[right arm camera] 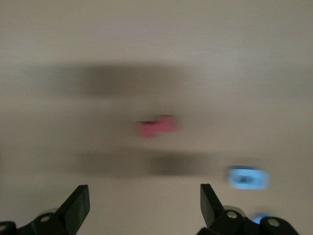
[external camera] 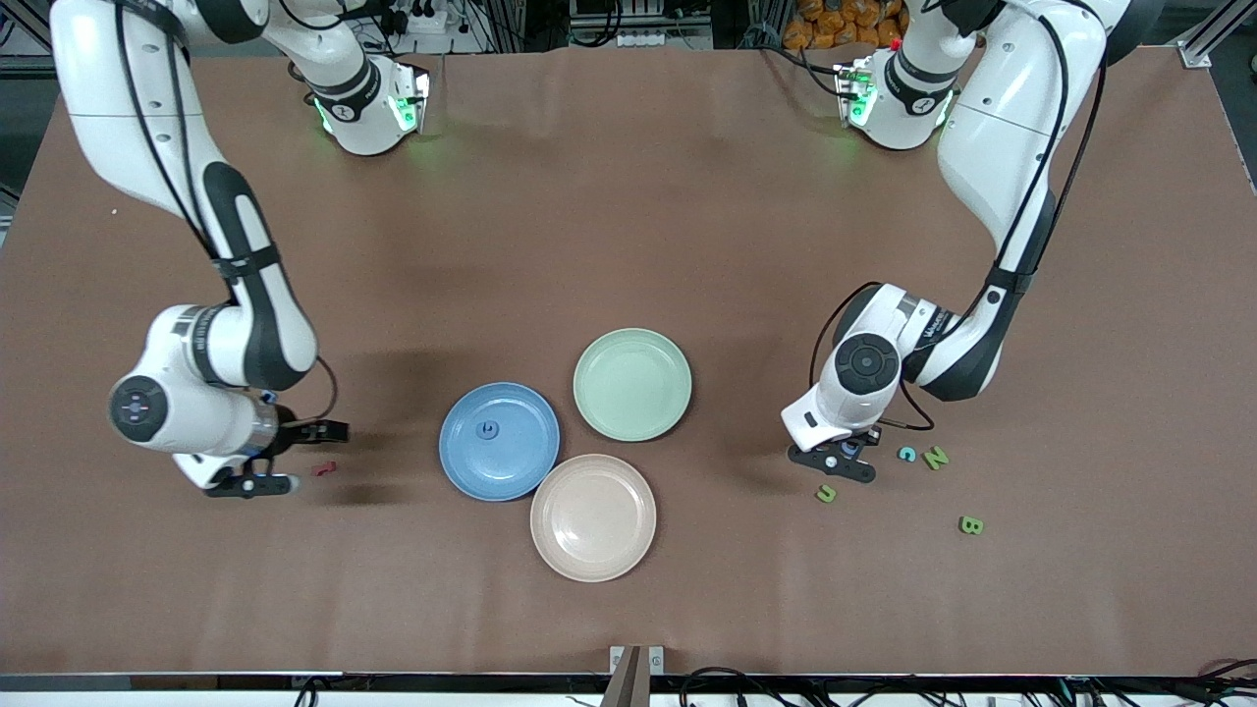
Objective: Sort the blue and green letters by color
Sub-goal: 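Lift the green p with the left gripper while the right gripper lifts blue c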
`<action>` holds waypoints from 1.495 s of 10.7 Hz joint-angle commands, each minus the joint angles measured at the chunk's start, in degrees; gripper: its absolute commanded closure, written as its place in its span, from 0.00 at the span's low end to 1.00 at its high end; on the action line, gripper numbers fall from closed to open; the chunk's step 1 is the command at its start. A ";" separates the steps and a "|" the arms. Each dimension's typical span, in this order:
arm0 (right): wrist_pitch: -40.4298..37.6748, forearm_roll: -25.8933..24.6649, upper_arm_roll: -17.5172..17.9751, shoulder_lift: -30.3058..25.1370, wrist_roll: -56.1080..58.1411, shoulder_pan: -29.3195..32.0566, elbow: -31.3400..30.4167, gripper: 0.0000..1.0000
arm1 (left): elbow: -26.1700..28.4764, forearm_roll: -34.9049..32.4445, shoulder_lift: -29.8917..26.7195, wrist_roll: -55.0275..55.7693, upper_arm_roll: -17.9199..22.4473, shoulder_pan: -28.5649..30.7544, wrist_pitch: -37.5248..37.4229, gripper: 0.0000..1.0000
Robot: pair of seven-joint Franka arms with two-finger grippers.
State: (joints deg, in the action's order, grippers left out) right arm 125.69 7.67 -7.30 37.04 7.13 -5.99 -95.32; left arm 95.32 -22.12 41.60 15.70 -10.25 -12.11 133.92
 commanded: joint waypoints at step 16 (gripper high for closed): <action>7.54 -2.57 -1.41 4.44 -8.19 6.16 -1.53 0.00 | -6.45 1.99 -0.55 1.70 -0.47 -3.09 -7.52 1.00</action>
State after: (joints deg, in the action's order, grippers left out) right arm 132.69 5.36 -9.00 41.18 0.06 0.02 -95.90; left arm 90.28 -21.90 42.03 15.98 -10.88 -13.26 129.07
